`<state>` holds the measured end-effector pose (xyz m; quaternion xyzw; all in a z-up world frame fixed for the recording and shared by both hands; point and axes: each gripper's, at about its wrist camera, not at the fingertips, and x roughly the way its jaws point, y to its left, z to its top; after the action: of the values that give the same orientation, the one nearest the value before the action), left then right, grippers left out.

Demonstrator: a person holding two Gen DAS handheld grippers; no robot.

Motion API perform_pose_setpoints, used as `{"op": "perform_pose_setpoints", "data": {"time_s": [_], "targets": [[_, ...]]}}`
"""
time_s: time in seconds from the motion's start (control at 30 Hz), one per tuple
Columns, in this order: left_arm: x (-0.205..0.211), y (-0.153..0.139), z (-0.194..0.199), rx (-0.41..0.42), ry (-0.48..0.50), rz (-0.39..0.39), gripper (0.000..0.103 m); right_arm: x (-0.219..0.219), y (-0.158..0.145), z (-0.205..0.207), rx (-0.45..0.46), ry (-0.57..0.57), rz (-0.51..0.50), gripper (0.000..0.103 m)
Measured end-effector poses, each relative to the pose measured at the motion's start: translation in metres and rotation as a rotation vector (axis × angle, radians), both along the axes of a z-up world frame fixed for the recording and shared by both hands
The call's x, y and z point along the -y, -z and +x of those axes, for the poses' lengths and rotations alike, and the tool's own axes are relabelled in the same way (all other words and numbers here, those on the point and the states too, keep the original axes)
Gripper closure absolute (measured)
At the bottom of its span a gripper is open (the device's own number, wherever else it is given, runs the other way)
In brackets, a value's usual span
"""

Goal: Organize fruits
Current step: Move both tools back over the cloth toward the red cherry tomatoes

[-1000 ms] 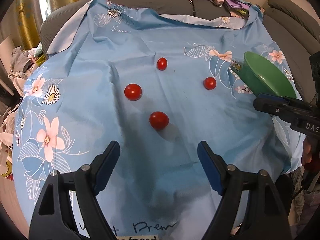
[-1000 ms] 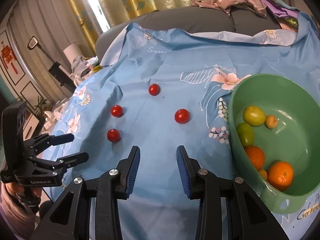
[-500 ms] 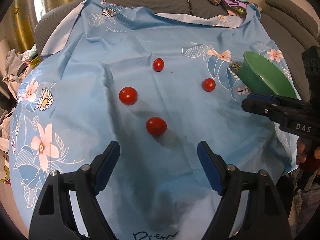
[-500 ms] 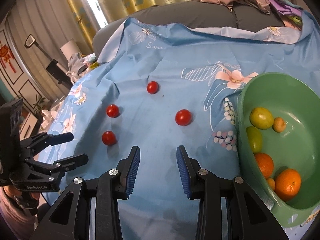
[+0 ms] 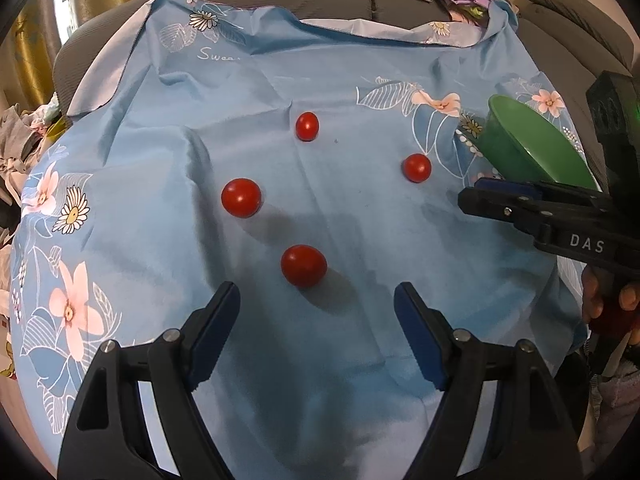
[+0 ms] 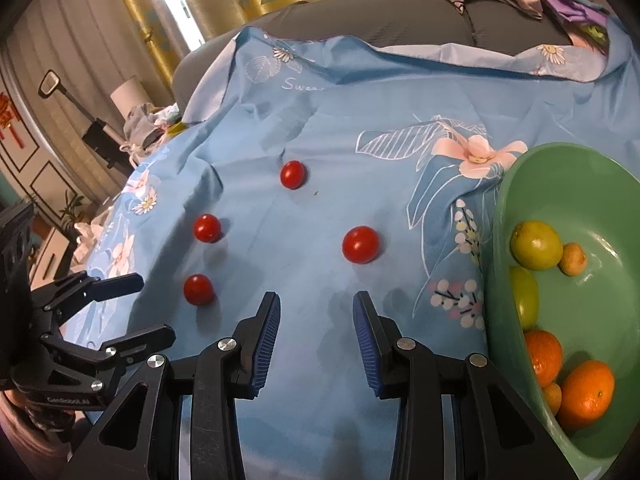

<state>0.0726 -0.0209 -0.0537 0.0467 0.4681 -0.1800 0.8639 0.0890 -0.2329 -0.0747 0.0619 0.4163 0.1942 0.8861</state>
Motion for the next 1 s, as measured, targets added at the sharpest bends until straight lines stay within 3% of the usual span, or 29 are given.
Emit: {"op": "perform_pose_setpoints", "data": {"time_s": [0.93, 1.0], "targets": [[0.013, 0.01, 0.014, -0.024, 0.035, 0.021, 0.024, -0.002, 0.003, 0.028, -0.005, 0.006, -0.028, 0.065], [0.013, 0.011, 0.015, -0.025, 0.036, 0.019, 0.028, -0.004, 0.004, 0.03, -0.006, 0.003, -0.036, 0.065]]}}
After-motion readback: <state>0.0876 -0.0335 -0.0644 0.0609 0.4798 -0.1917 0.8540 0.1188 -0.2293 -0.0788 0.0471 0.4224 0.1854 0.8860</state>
